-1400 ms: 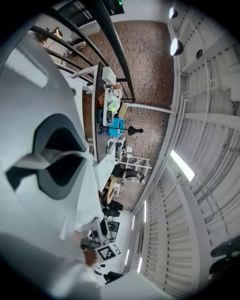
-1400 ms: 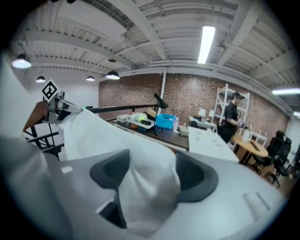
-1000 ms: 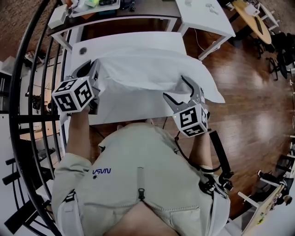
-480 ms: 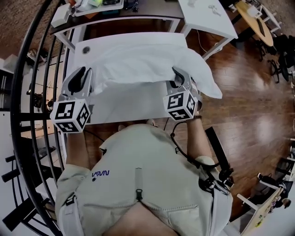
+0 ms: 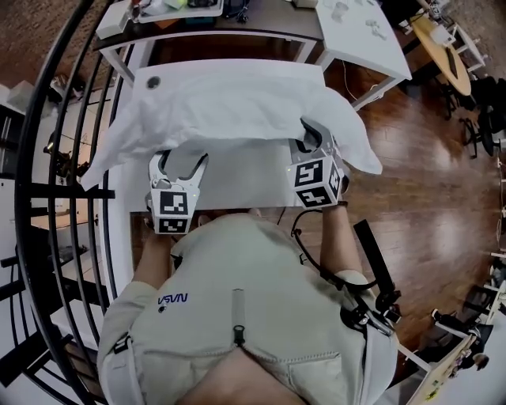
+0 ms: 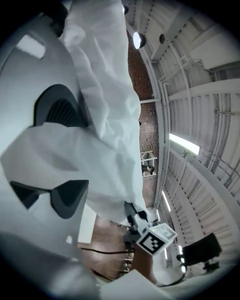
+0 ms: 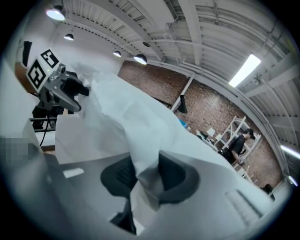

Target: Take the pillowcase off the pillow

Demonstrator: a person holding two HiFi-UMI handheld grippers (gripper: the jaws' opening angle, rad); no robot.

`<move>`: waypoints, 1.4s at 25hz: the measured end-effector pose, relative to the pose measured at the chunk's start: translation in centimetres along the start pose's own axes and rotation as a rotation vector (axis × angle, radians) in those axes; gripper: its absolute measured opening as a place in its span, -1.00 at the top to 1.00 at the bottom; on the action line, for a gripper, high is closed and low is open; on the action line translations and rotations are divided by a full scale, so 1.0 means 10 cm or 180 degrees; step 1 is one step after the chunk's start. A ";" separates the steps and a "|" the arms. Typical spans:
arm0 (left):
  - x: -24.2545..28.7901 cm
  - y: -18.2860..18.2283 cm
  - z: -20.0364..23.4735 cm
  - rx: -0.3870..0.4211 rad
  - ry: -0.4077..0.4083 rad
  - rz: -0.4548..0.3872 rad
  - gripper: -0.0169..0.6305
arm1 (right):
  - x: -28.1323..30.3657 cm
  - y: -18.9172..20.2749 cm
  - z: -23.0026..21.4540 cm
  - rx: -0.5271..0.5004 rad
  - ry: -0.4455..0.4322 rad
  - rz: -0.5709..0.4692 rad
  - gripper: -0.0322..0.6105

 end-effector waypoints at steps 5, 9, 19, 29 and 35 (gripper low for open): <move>0.32 -0.11 0.18 0.0043 -0.0416 -0.0285 0.21 | 0.05 -0.01 0.02 0.0059 -0.0028 -0.0050 0.59; 0.36 -0.28 0.24 0.0067 -0.0336 -0.0412 0.89 | 0.09 -0.03 0.01 0.0094 -0.0032 -0.0146 0.59; -0.14 -0.66 0.27 0.0015 -0.0083 -0.0738 0.91 | -0.30 -0.26 -0.30 0.0387 0.0188 -0.0636 0.87; 0.09 -0.35 0.35 -0.0351 0.0077 -0.0148 0.91 | 0.38 -0.17 -0.12 0.0302 -0.0209 -0.0173 0.87; 0.51 -0.05 0.50 -0.0505 -0.0061 0.0095 0.91 | 0.74 -0.14 0.00 0.0375 -0.0343 0.0036 0.57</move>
Point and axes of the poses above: the fingertips, and each gripper's own axes: x forward along the fingers, z to its left, y out of its underside, the point moved 7 cm from there along -x, backward along the fingers, and after that the axes turned 11 degrees about z, right-handed, at the moved point
